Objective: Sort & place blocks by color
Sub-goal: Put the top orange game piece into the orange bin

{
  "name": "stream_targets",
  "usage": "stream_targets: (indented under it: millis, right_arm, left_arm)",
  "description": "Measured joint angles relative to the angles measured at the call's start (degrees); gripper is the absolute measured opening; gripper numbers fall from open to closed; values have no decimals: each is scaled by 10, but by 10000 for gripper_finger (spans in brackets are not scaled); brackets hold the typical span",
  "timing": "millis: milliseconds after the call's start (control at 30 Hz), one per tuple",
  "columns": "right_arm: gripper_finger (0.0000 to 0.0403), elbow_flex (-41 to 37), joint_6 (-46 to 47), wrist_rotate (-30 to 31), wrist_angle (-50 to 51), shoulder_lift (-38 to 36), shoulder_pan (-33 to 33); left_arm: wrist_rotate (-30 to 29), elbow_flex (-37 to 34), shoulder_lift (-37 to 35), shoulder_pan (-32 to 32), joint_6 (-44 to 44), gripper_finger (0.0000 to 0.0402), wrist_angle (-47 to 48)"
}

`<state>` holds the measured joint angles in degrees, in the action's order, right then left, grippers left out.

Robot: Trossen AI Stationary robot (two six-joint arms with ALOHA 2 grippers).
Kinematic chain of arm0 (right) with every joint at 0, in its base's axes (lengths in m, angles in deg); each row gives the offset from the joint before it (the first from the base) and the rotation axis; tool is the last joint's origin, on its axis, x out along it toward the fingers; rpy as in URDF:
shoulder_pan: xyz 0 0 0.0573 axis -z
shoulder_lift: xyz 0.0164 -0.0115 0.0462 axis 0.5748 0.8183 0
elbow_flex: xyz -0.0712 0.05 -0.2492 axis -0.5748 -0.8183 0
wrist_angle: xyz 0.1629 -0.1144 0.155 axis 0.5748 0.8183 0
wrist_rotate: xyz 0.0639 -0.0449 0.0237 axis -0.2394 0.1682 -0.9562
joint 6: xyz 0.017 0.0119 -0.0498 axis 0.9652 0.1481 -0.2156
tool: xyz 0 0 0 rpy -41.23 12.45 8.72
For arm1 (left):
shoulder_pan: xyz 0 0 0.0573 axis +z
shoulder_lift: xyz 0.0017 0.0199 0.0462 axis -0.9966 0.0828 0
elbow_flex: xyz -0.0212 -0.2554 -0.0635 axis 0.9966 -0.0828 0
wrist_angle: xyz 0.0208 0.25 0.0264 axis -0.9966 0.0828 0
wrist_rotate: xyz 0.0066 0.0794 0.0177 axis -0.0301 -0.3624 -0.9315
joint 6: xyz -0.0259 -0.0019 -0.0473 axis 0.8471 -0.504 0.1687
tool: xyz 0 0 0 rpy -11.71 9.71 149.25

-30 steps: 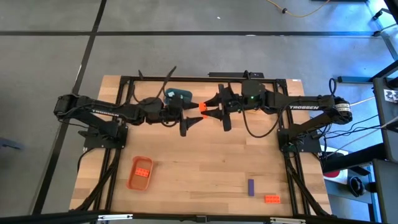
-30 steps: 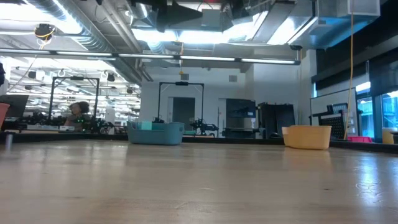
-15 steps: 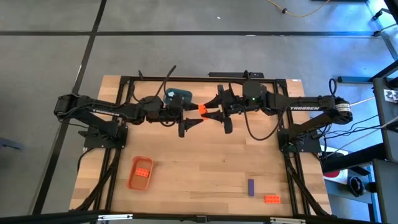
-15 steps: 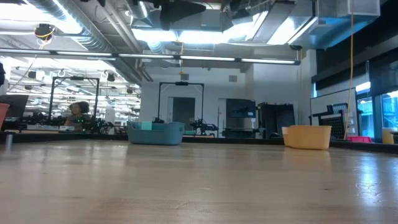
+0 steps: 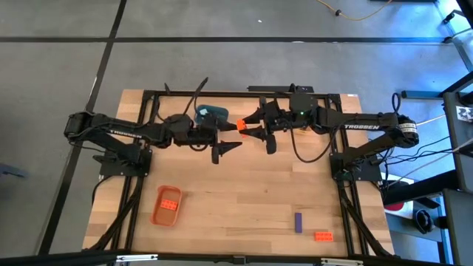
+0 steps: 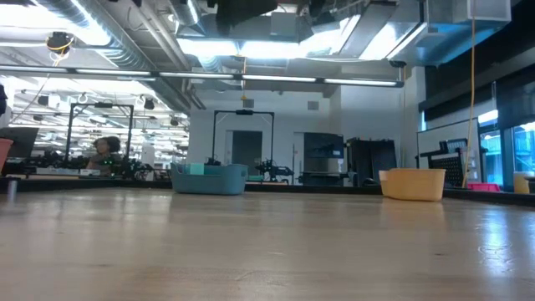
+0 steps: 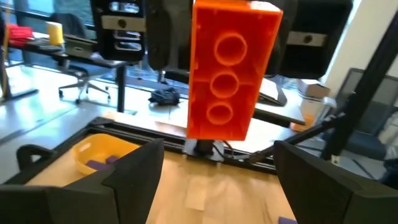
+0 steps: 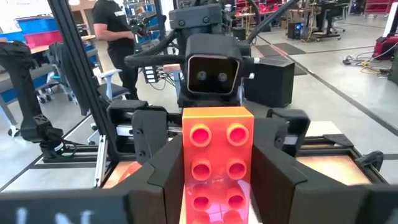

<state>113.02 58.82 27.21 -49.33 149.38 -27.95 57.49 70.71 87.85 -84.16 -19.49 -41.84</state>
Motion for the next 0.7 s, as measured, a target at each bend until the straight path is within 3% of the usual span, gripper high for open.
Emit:
stream_targets:
  millis: [433, 700]
  right_arm:
    - [143, 0, 0, -7, -15, 0, -2]
    - [143, 0, 13, -9, -19, 0, -2]
  left_arm:
    - [-9, 0, 3, 8, -5, 294, -55]
    - [0, 61, 74, 7, -1, 294, -45]
